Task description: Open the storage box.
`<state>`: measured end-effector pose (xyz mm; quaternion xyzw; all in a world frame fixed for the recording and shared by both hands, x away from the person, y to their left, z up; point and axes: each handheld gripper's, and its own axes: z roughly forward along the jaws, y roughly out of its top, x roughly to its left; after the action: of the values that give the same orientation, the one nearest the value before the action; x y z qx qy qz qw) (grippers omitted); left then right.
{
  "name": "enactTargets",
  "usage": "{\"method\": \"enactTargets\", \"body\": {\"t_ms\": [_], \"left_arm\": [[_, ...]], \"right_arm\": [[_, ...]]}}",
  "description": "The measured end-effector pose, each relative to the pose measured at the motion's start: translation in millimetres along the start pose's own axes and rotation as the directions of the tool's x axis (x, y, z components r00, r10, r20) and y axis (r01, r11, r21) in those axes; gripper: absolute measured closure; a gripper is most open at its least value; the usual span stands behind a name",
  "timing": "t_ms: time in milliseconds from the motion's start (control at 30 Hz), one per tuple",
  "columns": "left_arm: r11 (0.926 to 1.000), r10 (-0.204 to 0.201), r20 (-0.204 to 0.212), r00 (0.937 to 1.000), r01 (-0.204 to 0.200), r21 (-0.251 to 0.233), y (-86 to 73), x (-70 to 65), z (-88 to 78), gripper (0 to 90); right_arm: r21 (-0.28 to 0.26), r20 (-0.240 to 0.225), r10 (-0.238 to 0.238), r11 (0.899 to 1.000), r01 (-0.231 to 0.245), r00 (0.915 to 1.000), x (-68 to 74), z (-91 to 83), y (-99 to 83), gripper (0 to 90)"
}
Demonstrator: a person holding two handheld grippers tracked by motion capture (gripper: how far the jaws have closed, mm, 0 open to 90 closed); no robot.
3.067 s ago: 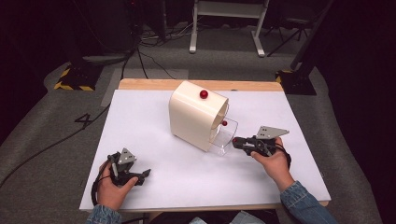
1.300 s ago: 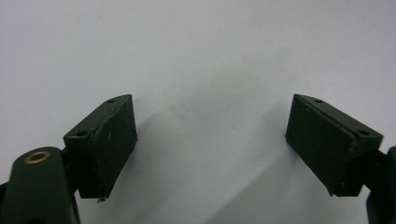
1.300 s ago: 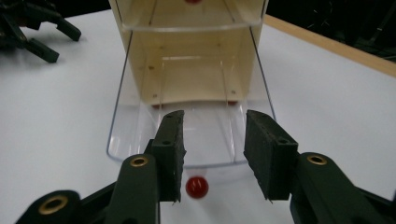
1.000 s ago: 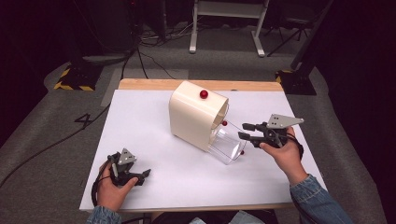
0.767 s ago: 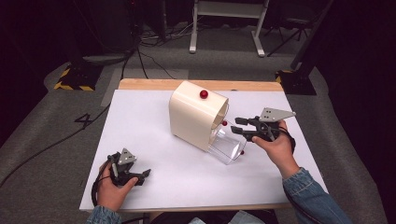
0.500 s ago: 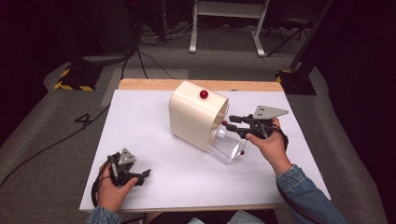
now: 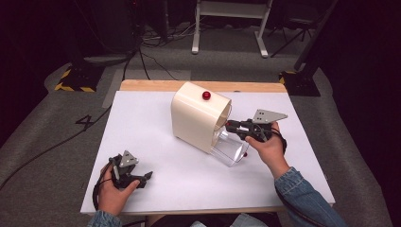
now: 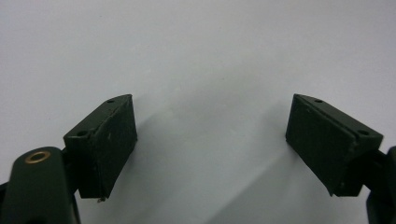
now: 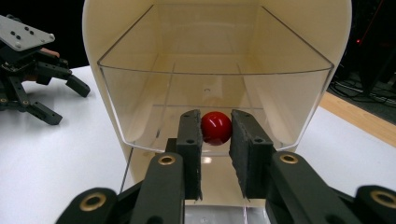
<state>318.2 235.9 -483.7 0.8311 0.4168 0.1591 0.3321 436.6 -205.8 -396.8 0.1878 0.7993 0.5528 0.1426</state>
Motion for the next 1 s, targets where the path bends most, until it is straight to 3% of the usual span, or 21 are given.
{"method": "enactTargets", "body": {"t_ms": [233,667,1000], "left_arm": [[1.0,0.0,0.0,1.0,0.0,0.0,0.0,-0.1,0.0,16.4],[1.0,0.0,0.0,1.0,0.0,0.0,0.0,-0.1,0.1,16.4],[1.0,0.0,0.0,1.0,0.0,0.0,0.0,-0.1,0.0,16.4]], "right_arm": [[0.004,0.003,-0.004,1.0,0.004,1.0,0.4,-6.0,0.6,74.6],[0.004,0.018,-0.004,1.0,0.004,0.9998,3.0,-41.6,-6.2,74.7],[0.009,0.026,0.009,1.0,-0.009,0.9996,4.4,-57.7,-17.3,74.5]]}}
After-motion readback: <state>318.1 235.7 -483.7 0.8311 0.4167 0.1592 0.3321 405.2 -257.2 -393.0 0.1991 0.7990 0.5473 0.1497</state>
